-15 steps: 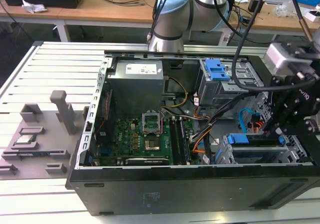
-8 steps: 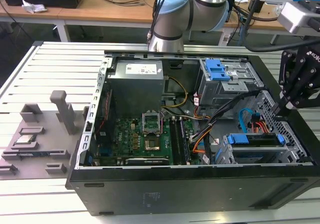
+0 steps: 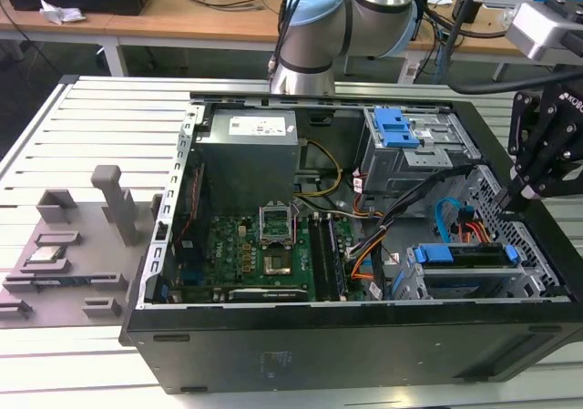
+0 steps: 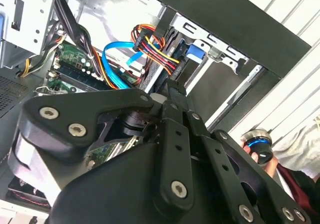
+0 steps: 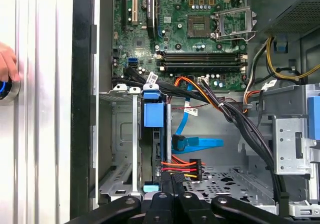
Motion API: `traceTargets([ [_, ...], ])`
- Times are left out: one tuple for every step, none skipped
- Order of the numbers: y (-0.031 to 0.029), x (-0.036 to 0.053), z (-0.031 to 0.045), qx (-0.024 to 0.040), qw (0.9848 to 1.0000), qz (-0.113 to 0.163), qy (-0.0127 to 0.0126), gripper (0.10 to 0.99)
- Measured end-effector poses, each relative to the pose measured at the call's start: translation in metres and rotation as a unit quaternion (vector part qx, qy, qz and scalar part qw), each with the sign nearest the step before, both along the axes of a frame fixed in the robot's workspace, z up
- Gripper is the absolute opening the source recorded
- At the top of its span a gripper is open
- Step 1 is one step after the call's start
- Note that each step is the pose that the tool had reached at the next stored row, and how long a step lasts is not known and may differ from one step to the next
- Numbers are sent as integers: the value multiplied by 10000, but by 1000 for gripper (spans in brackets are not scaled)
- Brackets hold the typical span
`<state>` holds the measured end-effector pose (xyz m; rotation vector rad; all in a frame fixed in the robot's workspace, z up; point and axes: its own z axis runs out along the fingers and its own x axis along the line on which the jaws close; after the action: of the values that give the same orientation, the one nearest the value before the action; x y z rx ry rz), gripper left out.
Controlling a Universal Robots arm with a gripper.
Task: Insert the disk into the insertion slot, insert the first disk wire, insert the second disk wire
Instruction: 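Insert the second disk wire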
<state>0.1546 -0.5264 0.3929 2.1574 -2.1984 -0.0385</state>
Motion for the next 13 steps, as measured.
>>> traceTargets([
  [0,0,2,0,10000,0,0,235],
  [0,0,2,0,10000,0,0,302],
  [0,0,3,0,10000,0,0,302],
  [1,0,3,0,10000,0,0,302],
  [3,-2,-1,-1,10000,0,0,302],
  [10,-15,-19,-2,10000,0,0,302],
  [20,-40,-42,-1,10000,0,0,302],
  [28,-59,-55,0,10000,0,0,302],
  [46,-106,-74,-1,10000,0,0,302],
  [74,-211,-110,-2,10000,0,0,302],
  [73,-297,-138,-5,10000,0,0,302],
  [73,-349,-173,-13,10000,0,0,302],
  [74,-375,-205,-23,10000,0,0,302],
])
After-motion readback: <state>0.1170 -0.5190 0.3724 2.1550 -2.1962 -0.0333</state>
